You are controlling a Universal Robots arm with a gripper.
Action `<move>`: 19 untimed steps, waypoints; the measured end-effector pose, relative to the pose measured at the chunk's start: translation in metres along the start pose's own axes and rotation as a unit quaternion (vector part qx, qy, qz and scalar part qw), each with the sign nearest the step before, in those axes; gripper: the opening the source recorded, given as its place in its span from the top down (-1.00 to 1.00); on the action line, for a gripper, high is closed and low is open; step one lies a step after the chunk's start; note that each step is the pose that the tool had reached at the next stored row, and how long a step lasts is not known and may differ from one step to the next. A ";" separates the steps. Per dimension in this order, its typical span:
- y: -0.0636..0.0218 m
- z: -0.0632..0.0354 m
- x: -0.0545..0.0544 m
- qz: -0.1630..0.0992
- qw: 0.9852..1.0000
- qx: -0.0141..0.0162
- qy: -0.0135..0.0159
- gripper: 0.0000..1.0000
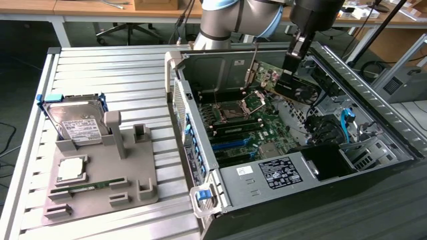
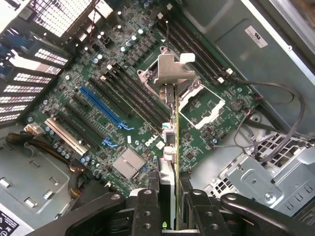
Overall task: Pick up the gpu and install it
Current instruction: 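Insert the gpu into the slot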
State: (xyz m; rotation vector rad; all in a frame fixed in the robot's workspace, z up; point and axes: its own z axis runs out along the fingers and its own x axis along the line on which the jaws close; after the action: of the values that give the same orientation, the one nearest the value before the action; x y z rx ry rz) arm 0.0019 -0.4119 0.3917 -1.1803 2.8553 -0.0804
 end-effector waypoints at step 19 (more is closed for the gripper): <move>0.0002 0.0026 0.000 -0.106 0.994 0.000 -0.005 0.47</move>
State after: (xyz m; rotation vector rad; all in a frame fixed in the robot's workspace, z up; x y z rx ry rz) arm 0.0019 -0.4119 0.3891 -1.4756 2.7116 -0.0813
